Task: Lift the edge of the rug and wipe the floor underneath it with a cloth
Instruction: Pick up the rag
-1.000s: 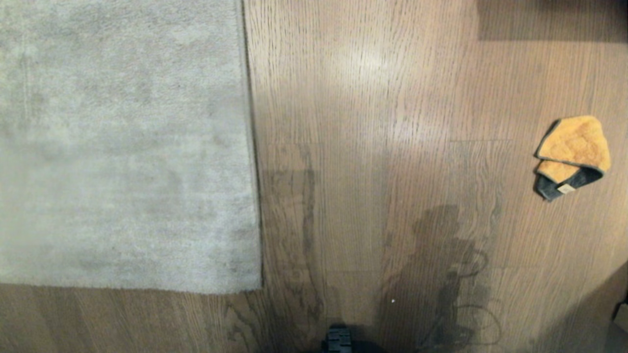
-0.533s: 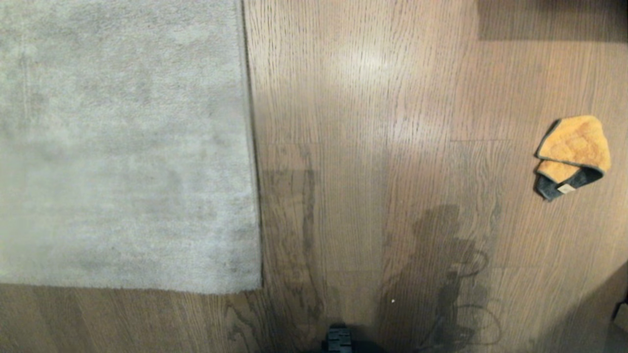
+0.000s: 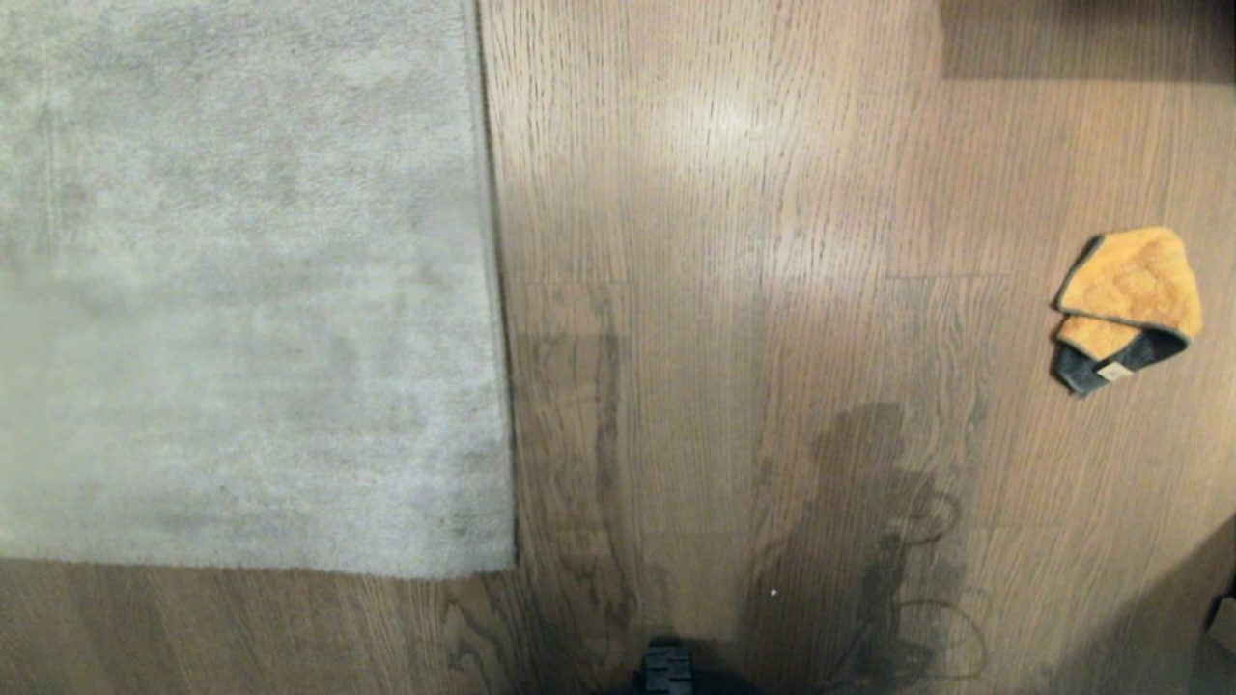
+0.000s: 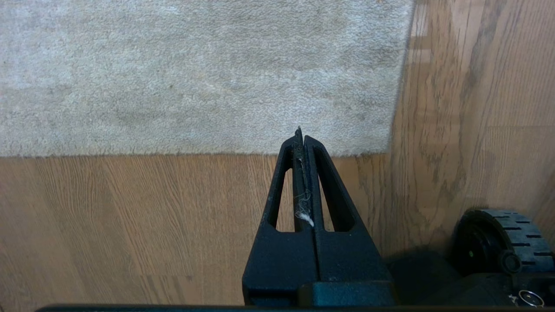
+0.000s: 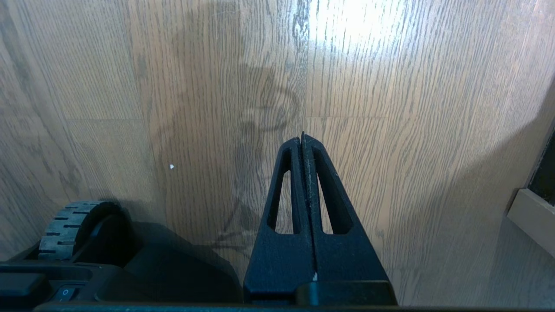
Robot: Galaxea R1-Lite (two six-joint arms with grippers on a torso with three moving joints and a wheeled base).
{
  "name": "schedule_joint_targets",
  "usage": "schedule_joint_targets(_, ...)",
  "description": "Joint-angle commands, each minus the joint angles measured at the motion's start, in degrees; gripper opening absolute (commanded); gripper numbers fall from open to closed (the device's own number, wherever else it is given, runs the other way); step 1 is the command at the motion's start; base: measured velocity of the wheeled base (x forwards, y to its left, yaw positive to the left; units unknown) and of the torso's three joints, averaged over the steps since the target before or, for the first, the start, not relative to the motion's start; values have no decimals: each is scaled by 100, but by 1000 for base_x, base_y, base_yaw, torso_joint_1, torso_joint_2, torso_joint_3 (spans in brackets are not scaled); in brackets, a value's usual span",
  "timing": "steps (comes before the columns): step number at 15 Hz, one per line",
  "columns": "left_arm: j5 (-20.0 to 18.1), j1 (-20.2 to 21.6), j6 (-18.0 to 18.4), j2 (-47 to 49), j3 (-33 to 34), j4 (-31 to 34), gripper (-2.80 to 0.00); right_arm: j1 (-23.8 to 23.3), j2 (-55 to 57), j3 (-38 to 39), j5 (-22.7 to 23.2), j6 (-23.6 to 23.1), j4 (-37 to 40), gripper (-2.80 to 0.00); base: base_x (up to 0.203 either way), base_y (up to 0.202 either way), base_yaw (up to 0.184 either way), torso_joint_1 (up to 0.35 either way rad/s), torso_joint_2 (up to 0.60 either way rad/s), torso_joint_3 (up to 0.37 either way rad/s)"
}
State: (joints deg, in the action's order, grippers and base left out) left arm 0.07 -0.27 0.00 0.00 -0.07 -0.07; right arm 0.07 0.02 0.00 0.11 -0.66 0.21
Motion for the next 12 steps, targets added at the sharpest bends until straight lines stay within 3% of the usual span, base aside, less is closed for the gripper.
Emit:
schedule_joint_targets(1, 1, 0, 0, 0, 7, -1, -280, 1, -2, 0, -2, -4, -2, -280, 0, 0, 0, 0, 0, 0)
schedule_joint_targets(12, 1, 0, 0, 0, 0, -1, -280, 1, -2, 0, 7, -4, -3, -280, 0, 0, 0, 0, 0, 0)
